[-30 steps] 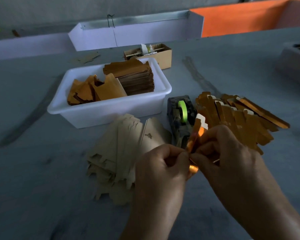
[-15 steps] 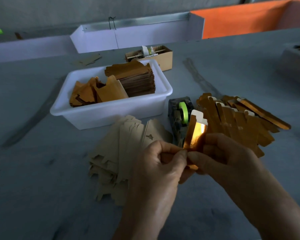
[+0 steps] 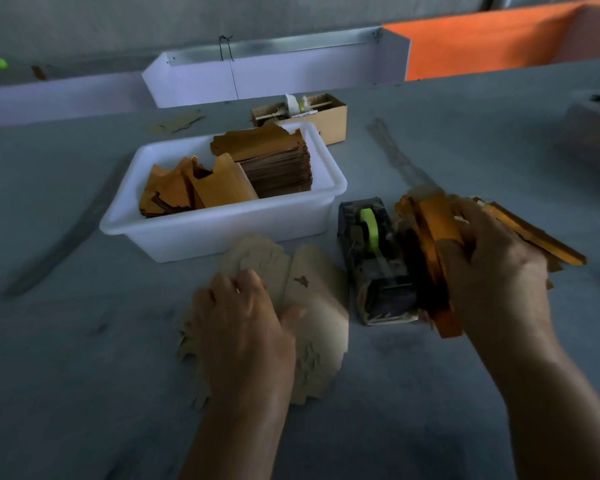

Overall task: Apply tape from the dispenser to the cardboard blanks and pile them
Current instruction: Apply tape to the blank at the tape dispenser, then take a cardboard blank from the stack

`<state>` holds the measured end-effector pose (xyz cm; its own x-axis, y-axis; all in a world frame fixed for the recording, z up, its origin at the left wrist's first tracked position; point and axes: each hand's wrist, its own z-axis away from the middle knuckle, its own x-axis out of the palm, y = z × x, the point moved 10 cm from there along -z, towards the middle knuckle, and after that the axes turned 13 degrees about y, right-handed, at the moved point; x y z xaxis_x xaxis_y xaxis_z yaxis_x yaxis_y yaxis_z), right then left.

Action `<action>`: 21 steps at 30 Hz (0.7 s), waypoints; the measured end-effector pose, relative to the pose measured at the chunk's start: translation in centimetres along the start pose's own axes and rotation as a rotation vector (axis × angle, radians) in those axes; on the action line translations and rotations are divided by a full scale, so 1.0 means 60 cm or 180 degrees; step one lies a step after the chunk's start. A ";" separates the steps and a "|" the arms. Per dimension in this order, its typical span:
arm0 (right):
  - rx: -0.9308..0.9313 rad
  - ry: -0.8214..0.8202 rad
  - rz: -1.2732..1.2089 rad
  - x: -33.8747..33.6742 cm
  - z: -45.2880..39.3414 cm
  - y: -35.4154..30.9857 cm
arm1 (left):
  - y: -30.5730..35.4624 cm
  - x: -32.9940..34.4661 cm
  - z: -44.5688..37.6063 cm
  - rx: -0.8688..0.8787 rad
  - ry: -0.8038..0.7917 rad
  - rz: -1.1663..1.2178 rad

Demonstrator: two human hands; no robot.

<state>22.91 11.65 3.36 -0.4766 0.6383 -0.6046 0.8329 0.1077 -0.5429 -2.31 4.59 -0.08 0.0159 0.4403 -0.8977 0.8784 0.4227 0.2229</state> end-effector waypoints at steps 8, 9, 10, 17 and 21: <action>0.0243 -0.0223 0.0695 0.026 -0.016 0.046 | 0.002 0.011 -0.012 0.0021 -0.0151 0.0019; 0.0227 -0.0144 0.0587 0.019 -0.010 0.042 | 0.002 0.014 -0.010 0.0021 -0.0177 -0.0041; 0.0211 -0.0033 0.0426 0.010 -0.003 0.036 | 0.003 0.016 -0.007 0.0026 -0.0224 -0.0123; 0.0077 0.0051 -0.0322 -0.027 0.050 -0.013 | 0.005 0.020 -0.010 -0.0002 -0.0361 0.0135; 0.0079 0.0040 -0.0570 -0.033 0.066 -0.024 | -0.023 0.011 -0.021 -0.0424 -0.0379 0.1149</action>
<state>21.56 7.17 3.02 -0.6128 0.6202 -0.4897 0.7279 0.2017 -0.6554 -4.12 5.27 -0.49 0.3742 0.4878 -0.7887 0.7367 0.3602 0.5723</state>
